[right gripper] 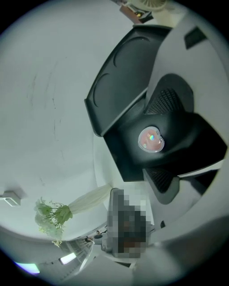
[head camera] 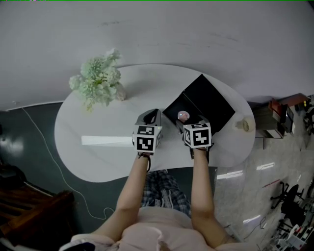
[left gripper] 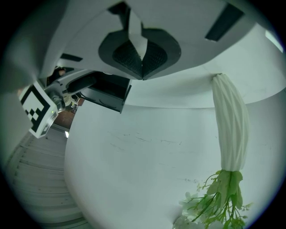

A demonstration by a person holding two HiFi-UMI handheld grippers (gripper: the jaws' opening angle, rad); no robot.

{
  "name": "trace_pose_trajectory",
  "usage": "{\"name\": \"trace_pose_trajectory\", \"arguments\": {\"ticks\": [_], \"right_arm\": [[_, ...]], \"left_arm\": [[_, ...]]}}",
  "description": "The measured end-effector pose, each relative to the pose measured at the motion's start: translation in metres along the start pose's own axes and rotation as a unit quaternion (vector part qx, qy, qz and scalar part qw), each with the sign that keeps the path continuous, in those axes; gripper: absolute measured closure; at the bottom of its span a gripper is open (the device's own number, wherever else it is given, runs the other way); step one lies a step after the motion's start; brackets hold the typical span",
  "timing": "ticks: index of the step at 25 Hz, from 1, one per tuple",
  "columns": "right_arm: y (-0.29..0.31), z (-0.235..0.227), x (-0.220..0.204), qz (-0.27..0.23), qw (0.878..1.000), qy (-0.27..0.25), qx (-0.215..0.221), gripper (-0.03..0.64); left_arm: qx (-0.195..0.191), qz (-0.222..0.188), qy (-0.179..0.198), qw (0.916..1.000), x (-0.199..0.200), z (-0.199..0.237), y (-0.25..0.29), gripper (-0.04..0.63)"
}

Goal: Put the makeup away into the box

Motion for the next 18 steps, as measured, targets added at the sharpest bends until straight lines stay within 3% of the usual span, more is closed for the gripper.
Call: {"name": "trace_pose_trajectory", "arguments": {"ticks": [5,10,14,18], "right_arm": [[-0.009,-0.005,-0.001,-0.029,0.999,0.012,-0.012,0.23],[-0.036,-0.012,0.006,-0.105,0.994,0.031,-0.01,0.253],[-0.068,-0.018,0.01,-0.201,0.977,0.062,0.015,0.287],[-0.103,-0.021,0.016,-0.28,0.959,0.039,0.0,0.385]], "left_arm": [[0.004,-0.004,0.002,1.0,0.0,0.0,-0.003,0.569],[0.01,-0.018,0.006,0.9998,0.005,-0.001,-0.017,0.569],[0.014,-0.033,0.01,0.9993,0.012,0.002,-0.039,0.569],[0.032,-0.067,0.023,0.997,0.027,0.01,-0.068,0.569]]}}
Point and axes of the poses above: the fingertips, and each gripper's own axes: y forward along the fingers, z to its left, x out of its top, the point moved 8 cm from there along -y, backward along the fingers, and after that the axes turned 2 degrees about z, right-handed, at the moved point
